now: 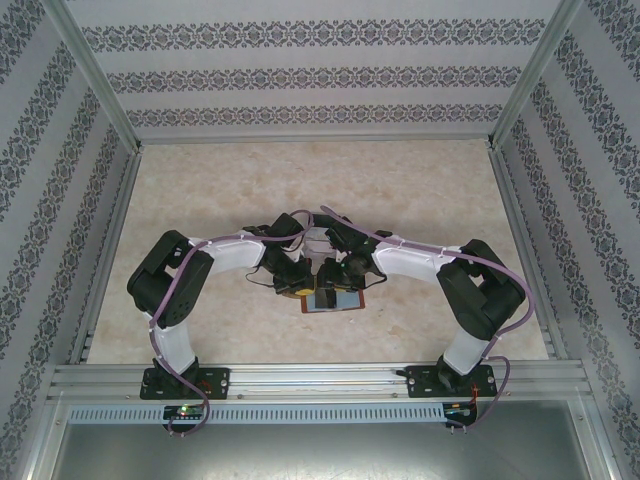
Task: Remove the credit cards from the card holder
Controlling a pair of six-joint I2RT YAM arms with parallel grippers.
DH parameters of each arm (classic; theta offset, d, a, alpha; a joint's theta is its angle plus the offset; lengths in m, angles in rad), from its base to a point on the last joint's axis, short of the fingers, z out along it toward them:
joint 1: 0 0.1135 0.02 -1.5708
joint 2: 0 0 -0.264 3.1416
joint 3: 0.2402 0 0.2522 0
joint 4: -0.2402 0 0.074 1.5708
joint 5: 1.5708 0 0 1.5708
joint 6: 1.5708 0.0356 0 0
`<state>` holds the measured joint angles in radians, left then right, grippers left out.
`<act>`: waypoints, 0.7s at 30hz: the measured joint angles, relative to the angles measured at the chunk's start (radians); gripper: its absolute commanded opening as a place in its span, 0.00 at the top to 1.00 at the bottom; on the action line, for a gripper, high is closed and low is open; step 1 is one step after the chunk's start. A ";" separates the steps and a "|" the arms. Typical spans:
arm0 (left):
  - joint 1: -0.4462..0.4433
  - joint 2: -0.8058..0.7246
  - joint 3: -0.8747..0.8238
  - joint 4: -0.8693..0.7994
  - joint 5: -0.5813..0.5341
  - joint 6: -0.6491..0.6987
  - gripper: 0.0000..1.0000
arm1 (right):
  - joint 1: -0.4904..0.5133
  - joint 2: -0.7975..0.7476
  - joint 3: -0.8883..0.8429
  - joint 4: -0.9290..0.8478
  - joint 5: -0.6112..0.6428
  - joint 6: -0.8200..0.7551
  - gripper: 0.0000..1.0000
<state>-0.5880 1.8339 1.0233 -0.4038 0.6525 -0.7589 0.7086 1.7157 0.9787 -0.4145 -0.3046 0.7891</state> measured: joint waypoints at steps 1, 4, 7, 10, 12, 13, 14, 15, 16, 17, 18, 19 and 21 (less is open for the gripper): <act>0.000 0.000 0.000 0.000 0.000 0.000 1.00 | 0.000 0.000 0.000 0.000 0.000 0.000 0.56; 0.000 0.001 0.000 0.000 0.002 0.001 1.00 | 0.000 0.000 0.000 0.000 0.000 0.000 0.54; 0.000 0.001 0.000 0.000 0.002 0.001 1.00 | 0.000 -0.002 0.000 0.000 0.000 0.000 0.53; 0.000 0.001 0.000 0.000 0.002 0.004 1.00 | 0.000 -0.008 0.000 -0.003 0.000 0.000 0.53; 0.000 0.002 0.000 0.000 0.002 0.005 1.00 | 0.000 -0.014 0.000 -0.008 0.001 0.000 0.53; 0.000 0.002 0.000 0.000 0.002 0.006 1.00 | 0.000 -0.018 0.000 -0.011 0.001 0.000 0.53; 0.000 0.002 0.000 0.000 0.002 0.007 1.00 | 0.000 -0.020 0.000 -0.014 0.001 0.001 0.53; 0.000 0.002 0.000 0.000 0.002 0.008 1.00 | 0.000 -0.024 0.000 -0.017 0.001 0.000 0.53; 0.000 0.002 0.000 0.000 0.002 0.008 1.00 | 0.000 -0.026 -0.001 -0.019 0.001 0.001 0.53; 0.000 0.002 0.000 0.000 0.002 0.008 1.00 | 0.000 -0.027 -0.002 -0.019 0.001 0.001 0.53; 0.000 0.002 0.000 0.000 0.002 0.008 1.00 | 0.000 -0.027 -0.003 -0.022 0.001 0.001 0.53; 0.000 0.002 0.000 0.000 0.002 0.008 1.00 | 0.000 -0.027 -0.005 -0.022 0.001 0.000 0.53; 0.000 0.002 0.000 0.000 0.002 0.008 1.00 | 0.000 -0.026 -0.008 -0.022 0.001 0.001 0.53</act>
<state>-0.5880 1.8359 1.0233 -0.4034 0.6548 -0.7513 0.7086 1.6897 0.9703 -0.4366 -0.3038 0.7898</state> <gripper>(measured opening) 0.043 0.471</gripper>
